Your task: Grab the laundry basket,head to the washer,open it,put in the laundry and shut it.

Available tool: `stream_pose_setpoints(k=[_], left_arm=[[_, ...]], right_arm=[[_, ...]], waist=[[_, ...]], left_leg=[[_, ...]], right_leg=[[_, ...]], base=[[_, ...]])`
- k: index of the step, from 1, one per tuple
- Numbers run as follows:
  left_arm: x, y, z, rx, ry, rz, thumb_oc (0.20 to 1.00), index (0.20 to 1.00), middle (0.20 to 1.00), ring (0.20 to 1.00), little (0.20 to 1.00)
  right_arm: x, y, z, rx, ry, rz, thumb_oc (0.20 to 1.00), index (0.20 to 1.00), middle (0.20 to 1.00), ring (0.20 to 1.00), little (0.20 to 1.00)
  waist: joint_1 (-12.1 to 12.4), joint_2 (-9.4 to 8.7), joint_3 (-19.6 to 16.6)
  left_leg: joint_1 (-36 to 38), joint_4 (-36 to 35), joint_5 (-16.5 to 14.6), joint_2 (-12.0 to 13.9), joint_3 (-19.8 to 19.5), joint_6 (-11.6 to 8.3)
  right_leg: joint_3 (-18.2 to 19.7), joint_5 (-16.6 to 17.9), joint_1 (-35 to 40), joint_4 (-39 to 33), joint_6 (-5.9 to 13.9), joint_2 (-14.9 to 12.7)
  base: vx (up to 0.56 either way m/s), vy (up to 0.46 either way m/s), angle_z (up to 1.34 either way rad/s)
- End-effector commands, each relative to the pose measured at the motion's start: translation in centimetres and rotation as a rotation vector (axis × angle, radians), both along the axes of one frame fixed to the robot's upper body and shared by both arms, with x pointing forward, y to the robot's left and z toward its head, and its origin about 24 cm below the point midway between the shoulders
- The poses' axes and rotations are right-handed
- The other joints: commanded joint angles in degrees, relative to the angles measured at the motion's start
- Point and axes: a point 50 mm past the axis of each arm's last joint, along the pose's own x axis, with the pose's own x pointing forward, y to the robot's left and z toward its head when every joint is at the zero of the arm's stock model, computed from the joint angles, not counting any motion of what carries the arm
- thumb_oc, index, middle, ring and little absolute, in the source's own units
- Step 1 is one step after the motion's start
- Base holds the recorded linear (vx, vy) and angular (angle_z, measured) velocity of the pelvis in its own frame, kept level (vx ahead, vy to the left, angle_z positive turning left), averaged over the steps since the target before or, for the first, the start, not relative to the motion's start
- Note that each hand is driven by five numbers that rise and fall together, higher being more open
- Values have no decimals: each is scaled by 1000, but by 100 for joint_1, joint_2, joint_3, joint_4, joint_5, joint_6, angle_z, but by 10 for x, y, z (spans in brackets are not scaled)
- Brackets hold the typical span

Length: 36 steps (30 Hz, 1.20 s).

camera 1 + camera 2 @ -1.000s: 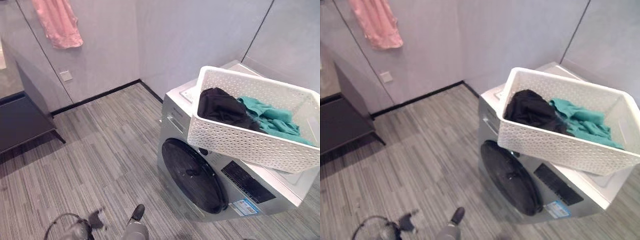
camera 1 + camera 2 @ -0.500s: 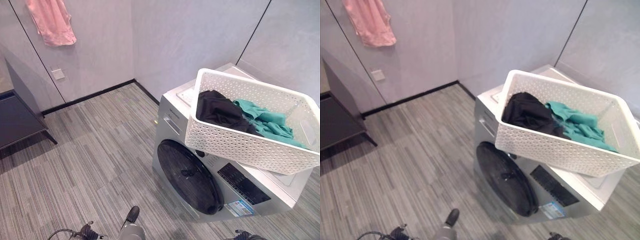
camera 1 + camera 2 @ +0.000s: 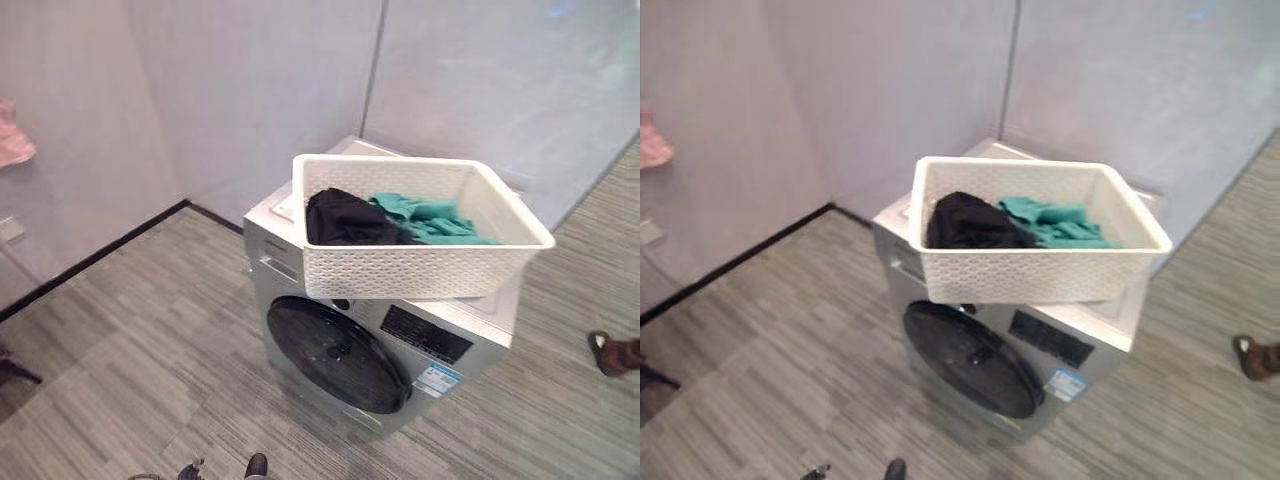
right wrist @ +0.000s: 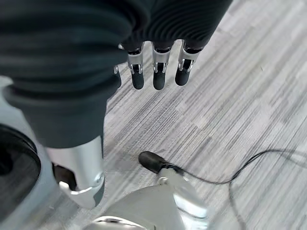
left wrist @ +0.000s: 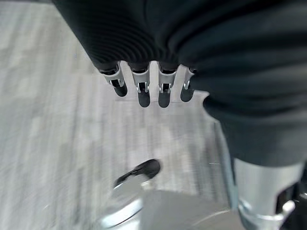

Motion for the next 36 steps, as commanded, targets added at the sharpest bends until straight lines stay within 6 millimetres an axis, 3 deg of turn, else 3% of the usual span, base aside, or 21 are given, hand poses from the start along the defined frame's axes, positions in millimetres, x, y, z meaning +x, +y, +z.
stream_pose_setpoints(k=[1,2,3,6,18,36], left_arm=[[16,-4,3,-17,-55,1,1000,1000,1000,1000,1000],[22,-5,5,-34,-86,10,1000,1000,1000,1000,1000],[24,-5,6,-37,-99,2,1000,1000,1000,1000,1000],[26,-7,7,-50,-113,1,1000,1000,1000,1000,1000],[10,-9,1,-56,-84,58,1000,1000,1000,1000,1000],[12,-6,2,-35,-93,69,1000,1000,1000,1000,1000]], right_arm=[[31,-8,8,-26,-99,-14,1000,1000,1000,1000,1000],[54,-7,14,-36,-164,59,1000,1000,1000,1000,1000],[62,-6,17,-39,-191,83,1000,1000,1000,1000,1000],[72,-6,20,-32,-236,71,1000,1000,1000,1000,1000],[64,11,13,34,-245,24,1000,1000,1000,1000,1000],[65,23,11,51,-238,73,1000,1000,1000,1000,1000]], waist=[[146,19,218],[95,24,218],[88,24,220],[31,35,206],[-141,56,191],[-190,11,249]], left_leg=[[149,85,-505,72,-194,351],[224,82,-531,77,-39,358],[261,74,-538,88,27,359],[346,62,-555,93,132,354],[478,62,-643,23,427,400],[336,62,-620,-32,259,422]], right_leg=[[127,-115,-272,48,116,-289],[269,-81,-318,48,147,-315],[302,-66,-327,48,157,-325],[346,-47,-313,48,175,-342],[549,51,-407,48,228,-428],[396,12,-406,48,210,-464]], base=[[-23,48,-46],[-15,34,-51],[-15,34,-54],[9,9,-29],[-7,21,-12],[1,0,0]])
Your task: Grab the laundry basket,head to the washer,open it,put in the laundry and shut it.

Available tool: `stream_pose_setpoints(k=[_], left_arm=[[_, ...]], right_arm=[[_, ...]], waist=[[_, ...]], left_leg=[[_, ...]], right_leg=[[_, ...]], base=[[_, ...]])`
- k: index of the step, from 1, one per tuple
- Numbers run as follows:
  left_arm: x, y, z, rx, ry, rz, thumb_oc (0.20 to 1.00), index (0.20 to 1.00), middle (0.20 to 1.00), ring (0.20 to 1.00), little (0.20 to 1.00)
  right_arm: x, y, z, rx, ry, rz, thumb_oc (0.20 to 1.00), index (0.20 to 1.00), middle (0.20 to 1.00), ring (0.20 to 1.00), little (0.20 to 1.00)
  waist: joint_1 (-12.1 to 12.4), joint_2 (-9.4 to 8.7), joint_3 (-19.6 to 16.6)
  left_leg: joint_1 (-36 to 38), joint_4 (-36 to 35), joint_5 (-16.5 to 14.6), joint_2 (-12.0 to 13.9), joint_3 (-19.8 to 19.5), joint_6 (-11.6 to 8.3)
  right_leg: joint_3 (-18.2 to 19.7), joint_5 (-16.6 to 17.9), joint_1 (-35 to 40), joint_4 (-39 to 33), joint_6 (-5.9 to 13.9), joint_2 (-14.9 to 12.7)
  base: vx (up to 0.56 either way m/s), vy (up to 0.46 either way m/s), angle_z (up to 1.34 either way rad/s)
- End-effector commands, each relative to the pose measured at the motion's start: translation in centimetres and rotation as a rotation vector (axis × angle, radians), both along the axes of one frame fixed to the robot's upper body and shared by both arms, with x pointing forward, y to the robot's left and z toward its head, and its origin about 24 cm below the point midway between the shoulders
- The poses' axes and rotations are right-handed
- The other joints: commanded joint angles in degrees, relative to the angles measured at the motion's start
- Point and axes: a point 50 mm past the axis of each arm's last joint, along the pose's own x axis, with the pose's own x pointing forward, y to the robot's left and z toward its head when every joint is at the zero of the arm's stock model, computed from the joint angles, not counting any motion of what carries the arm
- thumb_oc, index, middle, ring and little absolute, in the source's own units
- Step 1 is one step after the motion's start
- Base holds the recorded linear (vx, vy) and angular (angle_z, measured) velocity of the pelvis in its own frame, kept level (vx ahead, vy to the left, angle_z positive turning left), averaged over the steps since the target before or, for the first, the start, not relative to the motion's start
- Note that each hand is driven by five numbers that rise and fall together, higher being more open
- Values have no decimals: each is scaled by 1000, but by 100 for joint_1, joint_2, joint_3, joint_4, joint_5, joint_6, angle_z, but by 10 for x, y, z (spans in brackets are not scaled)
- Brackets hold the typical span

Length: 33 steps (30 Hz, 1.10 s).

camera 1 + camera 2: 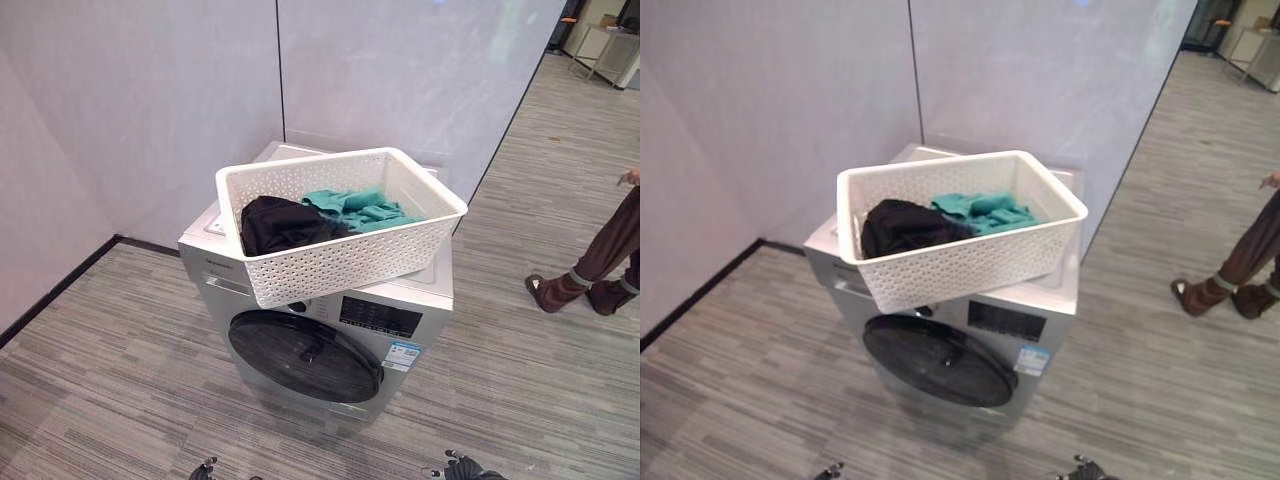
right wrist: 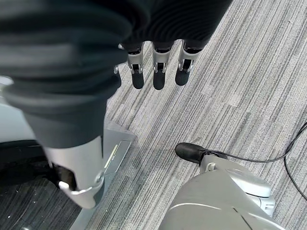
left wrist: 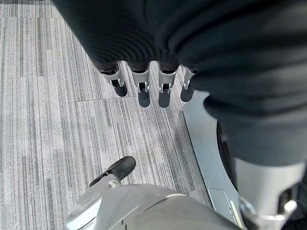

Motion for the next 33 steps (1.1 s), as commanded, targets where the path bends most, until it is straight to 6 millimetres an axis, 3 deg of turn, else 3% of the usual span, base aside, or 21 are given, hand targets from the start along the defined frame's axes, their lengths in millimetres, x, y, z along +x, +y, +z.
stream_pose_setpoints(k=[1,11,15,20,25,26,33], left_arm=[[27,7,7,29,-73,6,1000,1000,1000,1000,1000],[30,3,7,8,-98,12,1000,1000,1000,1000,1000],[29,1,8,-8,-112,16,1000,1000,1000,1000,1000],[28,-2,7,-30,-117,30,1000,1000,1000,1000,1000],[20,0,5,-28,-99,43,1000,1000,1000,1000,1000],[66,-17,23,-246,-390,401,1000,1000,1000,1000,1000],[48,-14,15,-223,-325,422,1000,1000,1000,1000,1000]], right_arm=[[24,8,5,8,-76,48,1000,1000,1000,1000,1000],[27,9,7,14,-100,59,1000,1000,1000,1000,1000],[49,11,18,100,-261,-82,1000,1000,1000,1000,1000],[44,31,15,216,-266,-98,1000,1000,1000,1000,1000],[34,21,12,200,-245,-164,1000,1000,1000,1000,1000],[22,16,10,184,-249,-207,1000,1000,1000,1000,1000],[24,19,10,187,-258,-198,1000,1000,1000,1000,1000]], waist=[[-3,-110,258],[-12,-87,292],[-18,-74,296],[-27,-51,302],[-31,-25,293],[-134,2,558],[-83,-33,486]], left_leg=[[59,68,-489,-114,-469,387],[19,68,-474,-113,-523,381],[33,68,-481,-100,-501,369],[43,68,-495,-111,-489,368],[62,68,-491,-99,-464,353],[-242,68,-557,-386,-1002,406],[-132,68,-621,-394,-847,398]], right_leg=[[-286,-159,-203,49,180,-456],[-330,-180,-197,49,173,-458],[-324,-194,-187,49,173,-457],[-301,-190,-205,49,183,-465],[-331,-196,-184,49,185,-474],[-131,-13,-499,49,86,-568],[-255,13,-432,49,176,-660]], base=[[10,-10,9],[3,-2,2],[0,0,0],[0,0,0],[0,0,0],[0,0,0],[38,7,1]])
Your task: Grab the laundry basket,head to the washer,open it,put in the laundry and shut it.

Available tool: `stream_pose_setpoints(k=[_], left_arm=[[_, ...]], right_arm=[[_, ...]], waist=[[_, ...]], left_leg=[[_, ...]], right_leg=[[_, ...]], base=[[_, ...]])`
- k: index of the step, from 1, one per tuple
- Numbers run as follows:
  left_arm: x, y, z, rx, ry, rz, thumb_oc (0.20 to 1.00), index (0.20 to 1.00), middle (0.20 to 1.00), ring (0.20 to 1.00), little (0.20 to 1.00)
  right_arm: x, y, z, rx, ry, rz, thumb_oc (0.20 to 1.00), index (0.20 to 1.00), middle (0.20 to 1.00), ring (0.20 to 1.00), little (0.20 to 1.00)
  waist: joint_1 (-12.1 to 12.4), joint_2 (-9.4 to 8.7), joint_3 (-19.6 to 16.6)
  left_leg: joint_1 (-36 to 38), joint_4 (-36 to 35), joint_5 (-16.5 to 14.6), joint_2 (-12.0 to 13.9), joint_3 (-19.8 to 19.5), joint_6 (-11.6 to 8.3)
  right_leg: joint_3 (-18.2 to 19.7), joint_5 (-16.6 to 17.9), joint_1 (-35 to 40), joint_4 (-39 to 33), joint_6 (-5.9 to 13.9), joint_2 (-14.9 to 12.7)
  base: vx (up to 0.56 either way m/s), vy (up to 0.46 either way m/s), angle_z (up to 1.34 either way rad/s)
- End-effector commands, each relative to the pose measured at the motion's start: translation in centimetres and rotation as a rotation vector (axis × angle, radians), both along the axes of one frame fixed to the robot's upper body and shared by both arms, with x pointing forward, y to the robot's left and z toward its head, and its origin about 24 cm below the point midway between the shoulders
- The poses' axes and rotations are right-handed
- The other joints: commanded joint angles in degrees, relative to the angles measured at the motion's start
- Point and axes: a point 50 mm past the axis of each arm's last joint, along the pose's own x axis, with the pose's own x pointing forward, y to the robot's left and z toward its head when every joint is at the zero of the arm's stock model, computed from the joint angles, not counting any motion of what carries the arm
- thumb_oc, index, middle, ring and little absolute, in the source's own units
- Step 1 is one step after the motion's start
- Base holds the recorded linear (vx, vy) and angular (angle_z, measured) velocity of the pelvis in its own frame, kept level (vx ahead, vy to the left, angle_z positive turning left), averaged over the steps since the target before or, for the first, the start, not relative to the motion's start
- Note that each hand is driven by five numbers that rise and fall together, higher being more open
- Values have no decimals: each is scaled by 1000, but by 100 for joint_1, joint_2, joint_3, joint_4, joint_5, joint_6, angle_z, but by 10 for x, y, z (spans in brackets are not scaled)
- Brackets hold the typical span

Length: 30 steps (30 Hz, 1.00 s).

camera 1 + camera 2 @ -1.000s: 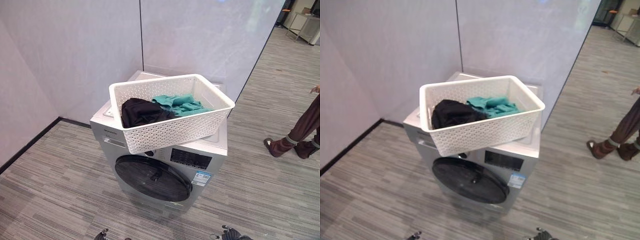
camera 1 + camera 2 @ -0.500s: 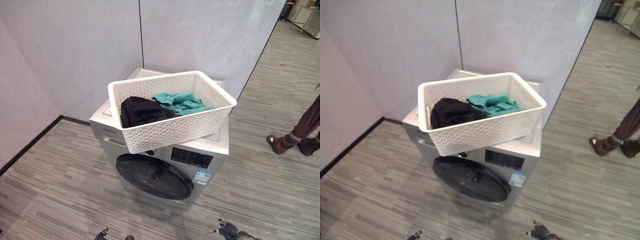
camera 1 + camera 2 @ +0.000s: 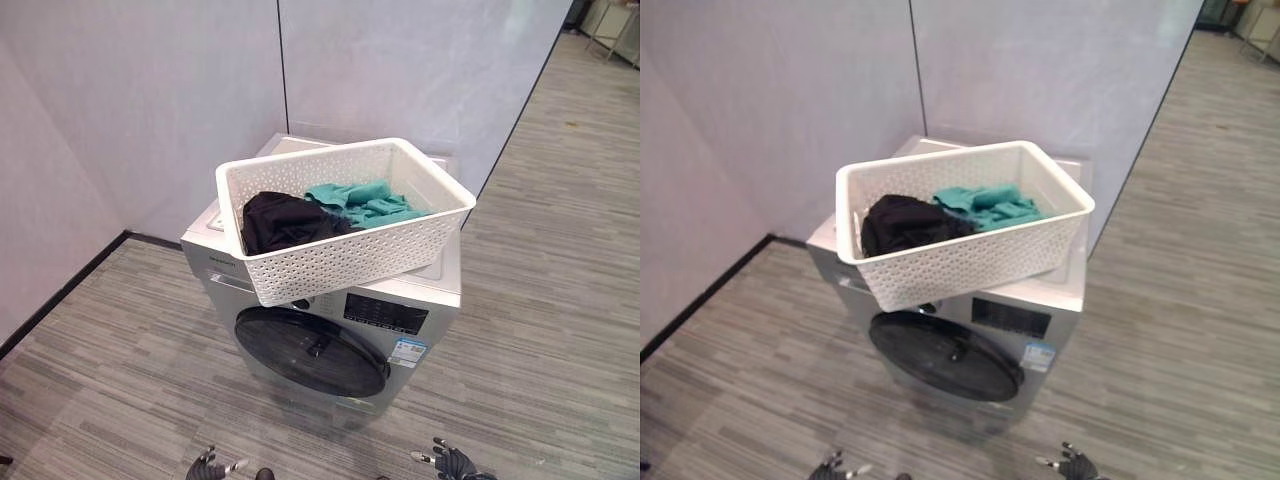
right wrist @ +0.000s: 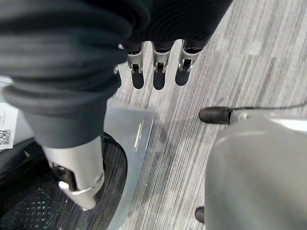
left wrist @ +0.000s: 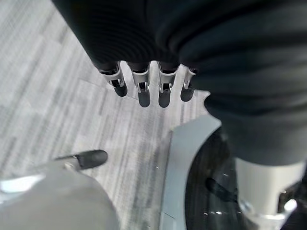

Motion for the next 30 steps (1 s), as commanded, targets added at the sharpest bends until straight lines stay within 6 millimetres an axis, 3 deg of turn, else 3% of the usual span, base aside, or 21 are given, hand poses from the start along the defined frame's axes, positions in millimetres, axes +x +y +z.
stream_pose_setpoints(k=[1,9,15,21,23,24,25,28,29,30], left_arm=[[38,8,12,17,-125,28,1000,1000,1000,1000,1000],[37,7,12,7,-128,37,1000,1000,1000,1000,1000],[39,7,13,4,-141,49,1000,1000,1000,1000,1000],[39,11,16,10,-154,0,1000,1000,1000,1000,1000],[37,14,15,18,-146,2,1000,1000,1000,1000,1000],[37,13,15,17,-145,2,1000,1000,1000,1000,1000],[38,14,15,17,-144,1,1000,1000,1000,1000,1000],[39,13,15,17,-146,1,1000,1000,1000,1000,1000],[38,15,15,27,-145,7,1000,1000,1000,1000,1000],[38,15,15,26,-144,6,1000,1000,1000,1000,1000]], right_arm=[[22,1,7,1,-102,-34,1000,1000,1000,1000,1000],[9,-2,3,-10,-56,-56,1000,1000,1000,1000,1000],[26,4,13,-6,-158,3,1000,1000,1000,1000,1000],[59,25,54,-35,-407,418,1000,1000,1000,1000,1000],[64,30,81,-32,-530,577,1000,1000,1000,1000,1000],[64,30,81,-32,-529,577,1000,1000,1000,1000,1000],[63,29,96,-29,-586,641,1000,1000,1000,1000,1000],[63,28,99,-24,-602,627,1000,1000,1000,1000,1000],[60,26,115,-5,-672,624,1000,1000,1000,1000,1000],[59,26,115,-5,-671,624,1000,1000,1000,1000,1000]], waist=[[48,-237,398],[21,-221,318],[-10,-229,315],[-26,-276,358],[-74,-300,345],[-74,-296,343],[-124,-306,344],[-153,-300,342],[-217,-315,344],[-211,-310,340]], left_leg=[[62,69,-604,-251,-613,386],[115,69,-649,-252,-559,372],[136,69,-654,-234,-518,364],[134,69,-653,-232,-437,362],[145,69,-665,-221,-400,348],[146,69,-666,-220,-401,348],[148,69,-679,-211,-372,344],[147,69,-679,-202,-358,337],[155,69,-689,-185,-321,330],[155,69,-690,-184,-319,330]], right_leg=[[-214,-1,-275,49,149,-559],[-264,-46,-208,49,187,-591],[-250,-49,-217,49,202,-584],[-212,-66,-252,49,235,-572],[-212,-93,-234,49,247,-576],[-213,-94,-233,49,247,-576],[-219,-94,-242,49,264,-578],[-212,-87,-251,49,268,-577],[-204,-75,-273,49,280,-577],[-202,-75,-274,49,280,-577]], base=[[0,0,0],[21,2,0],[0,0,0],[0,0,0],[0,0,0],[21,2,-3],[0,0,0],[0,0,0],[0,0,0],[0,0,0]])
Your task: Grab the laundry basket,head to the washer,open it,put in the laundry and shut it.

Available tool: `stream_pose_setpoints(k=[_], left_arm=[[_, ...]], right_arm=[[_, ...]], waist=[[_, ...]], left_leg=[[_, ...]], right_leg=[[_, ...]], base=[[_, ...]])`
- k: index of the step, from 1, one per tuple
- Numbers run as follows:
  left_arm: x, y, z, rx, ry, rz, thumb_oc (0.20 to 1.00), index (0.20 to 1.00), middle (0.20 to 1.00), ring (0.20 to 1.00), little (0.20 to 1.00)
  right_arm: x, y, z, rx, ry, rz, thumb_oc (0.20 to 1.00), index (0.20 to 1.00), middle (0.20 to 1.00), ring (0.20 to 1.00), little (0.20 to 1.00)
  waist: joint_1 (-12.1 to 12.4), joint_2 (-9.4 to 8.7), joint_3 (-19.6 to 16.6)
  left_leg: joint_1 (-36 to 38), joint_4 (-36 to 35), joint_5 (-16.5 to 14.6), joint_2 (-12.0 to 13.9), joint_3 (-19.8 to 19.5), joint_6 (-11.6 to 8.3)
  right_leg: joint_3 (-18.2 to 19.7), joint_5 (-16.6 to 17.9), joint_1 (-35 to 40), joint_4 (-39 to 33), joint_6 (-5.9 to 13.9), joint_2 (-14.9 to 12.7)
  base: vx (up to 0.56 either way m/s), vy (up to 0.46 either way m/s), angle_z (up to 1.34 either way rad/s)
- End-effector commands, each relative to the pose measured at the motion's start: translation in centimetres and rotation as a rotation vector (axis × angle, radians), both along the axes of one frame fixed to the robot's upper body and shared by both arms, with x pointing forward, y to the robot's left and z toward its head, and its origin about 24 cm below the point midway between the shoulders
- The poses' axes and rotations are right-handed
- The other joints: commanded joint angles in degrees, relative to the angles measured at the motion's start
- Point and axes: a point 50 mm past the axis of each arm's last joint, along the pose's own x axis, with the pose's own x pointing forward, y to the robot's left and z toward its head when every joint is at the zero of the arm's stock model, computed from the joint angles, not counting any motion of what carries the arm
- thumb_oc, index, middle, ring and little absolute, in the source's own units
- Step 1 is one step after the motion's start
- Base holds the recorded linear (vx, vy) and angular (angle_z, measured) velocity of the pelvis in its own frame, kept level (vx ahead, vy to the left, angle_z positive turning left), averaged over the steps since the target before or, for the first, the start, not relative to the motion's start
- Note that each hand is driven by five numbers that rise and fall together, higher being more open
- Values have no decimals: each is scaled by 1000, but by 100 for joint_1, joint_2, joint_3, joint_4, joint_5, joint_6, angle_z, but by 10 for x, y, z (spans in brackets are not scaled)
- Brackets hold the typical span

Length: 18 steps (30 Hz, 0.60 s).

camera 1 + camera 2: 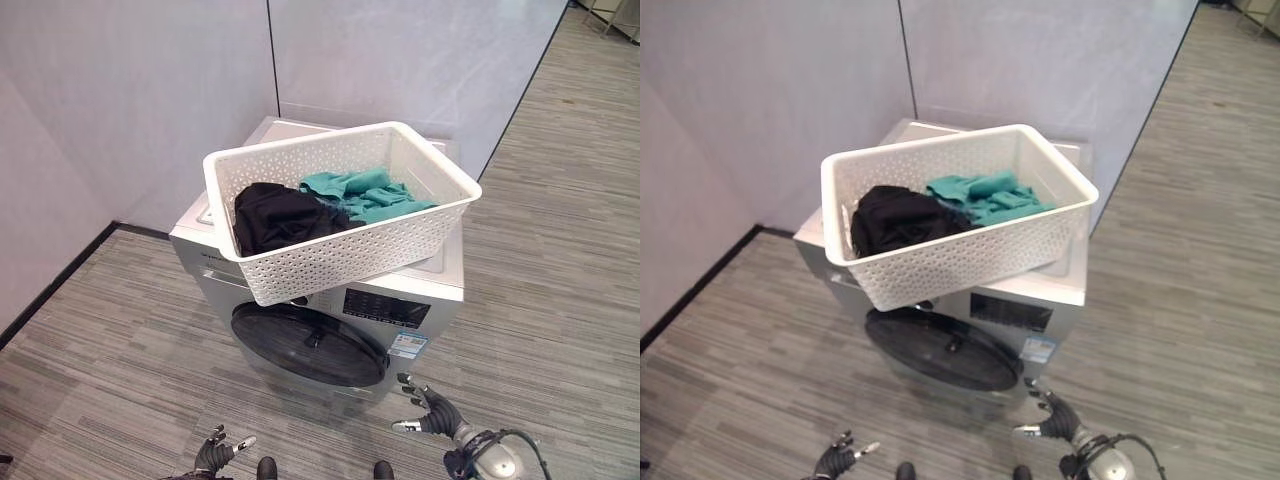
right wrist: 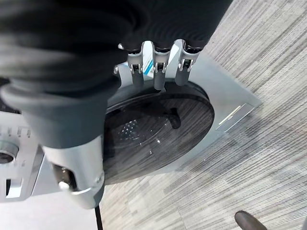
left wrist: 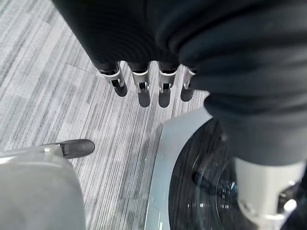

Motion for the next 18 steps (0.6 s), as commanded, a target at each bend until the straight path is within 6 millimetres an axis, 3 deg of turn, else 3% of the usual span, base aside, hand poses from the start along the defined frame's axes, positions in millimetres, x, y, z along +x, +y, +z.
stream_pose_setpoints(k=[1,5,11,15,18], left_arm=[[21,16,8,51,-67,6,1000,1000,1000,1000,1000],[21,17,9,56,-66,-9,1000,1000,1000,1000,1000],[31,21,18,56,-121,-89,1000,1000,1000,1000,1000],[38,22,21,69,-139,-124,1000,1000,1000,1000,1000],[47,21,26,64,-182,-108,1000,1000,1000,1000,1000]], right_arm=[[7,1,33,71,-159,51,1000,1000,1000,1000,1000],[2,-7,48,154,-181,13,1000,1000,1000,1000,1000],[8,-14,109,331,-346,82,1000,1000,1000,1000,1000],[15,-16,154,143,-526,226,1000,1000,1000,1000,1000],[19,-9,169,86,-623,272,1000,1000,1000,1000,1000]], waist=[[-95,-179,115],[-196,-183,139],[-292,-200,166],[-412,-181,192],[-411,-193,198]], left_leg=[[158,72,-677,-88,-351,265],[187,72,-694,-57,-254,245],[196,72,-703,-19,-51,233],[156,72,-723,-30,45,246],[122,72,-726,-31,90,255]], right_leg=[[-218,-63,-260,49,203,-489],[-179,-22,-322,49,229,-481],[-45,52,-484,49,270,-474],[122,107,-640,49,295,-462],[168,119,-699,49,298,-453]], base=[[16,-11,-4],[5,-21,-8],[-1,-7,-24],[-12,20,-7],[-14,14,-21]])
